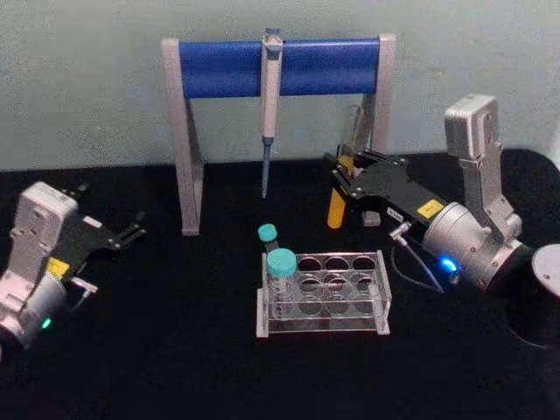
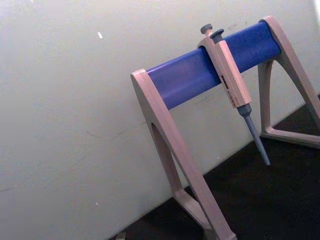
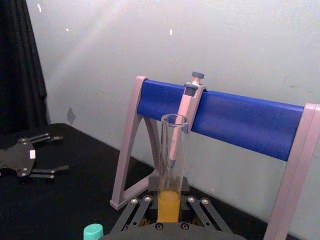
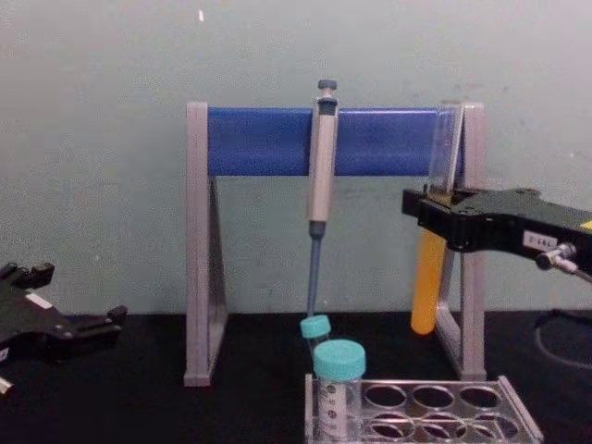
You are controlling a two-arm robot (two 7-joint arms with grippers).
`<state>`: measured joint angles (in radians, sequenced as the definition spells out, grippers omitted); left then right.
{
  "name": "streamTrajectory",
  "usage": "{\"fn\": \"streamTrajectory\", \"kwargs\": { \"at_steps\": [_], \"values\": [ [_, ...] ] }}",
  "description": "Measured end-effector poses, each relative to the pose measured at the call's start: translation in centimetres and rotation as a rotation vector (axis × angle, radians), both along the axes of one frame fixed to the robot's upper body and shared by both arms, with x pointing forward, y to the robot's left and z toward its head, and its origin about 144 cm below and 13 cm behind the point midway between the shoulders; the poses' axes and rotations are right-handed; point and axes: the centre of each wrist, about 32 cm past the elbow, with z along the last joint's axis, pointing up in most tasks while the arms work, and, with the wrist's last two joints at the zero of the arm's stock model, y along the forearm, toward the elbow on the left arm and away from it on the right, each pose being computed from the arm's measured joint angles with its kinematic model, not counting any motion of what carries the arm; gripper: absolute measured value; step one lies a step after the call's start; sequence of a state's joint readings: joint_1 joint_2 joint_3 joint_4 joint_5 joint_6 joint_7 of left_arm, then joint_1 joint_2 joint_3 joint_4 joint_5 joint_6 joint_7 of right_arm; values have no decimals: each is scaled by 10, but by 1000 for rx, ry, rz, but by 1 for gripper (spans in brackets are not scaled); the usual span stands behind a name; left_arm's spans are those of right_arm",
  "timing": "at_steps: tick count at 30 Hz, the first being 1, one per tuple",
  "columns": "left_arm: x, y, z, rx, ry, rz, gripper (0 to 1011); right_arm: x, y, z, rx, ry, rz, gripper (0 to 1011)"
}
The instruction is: Pick up the test tube from the test tube rack, shake it, then place it back into the test tube rack.
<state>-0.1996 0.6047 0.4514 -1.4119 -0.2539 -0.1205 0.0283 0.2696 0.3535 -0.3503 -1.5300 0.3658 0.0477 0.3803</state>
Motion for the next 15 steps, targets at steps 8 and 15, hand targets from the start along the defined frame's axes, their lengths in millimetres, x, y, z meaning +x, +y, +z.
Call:
{"fn": "streamTrajectory", "kwargs": {
  "at_steps": [8,15],
  "values": [
    [0,0,0,0,0,0,1001,-1,0,0,1,0,1,230],
    [0,0,0,0,0,0,1001,-5,-5,2,3,-2,30,230]
  ]
}}
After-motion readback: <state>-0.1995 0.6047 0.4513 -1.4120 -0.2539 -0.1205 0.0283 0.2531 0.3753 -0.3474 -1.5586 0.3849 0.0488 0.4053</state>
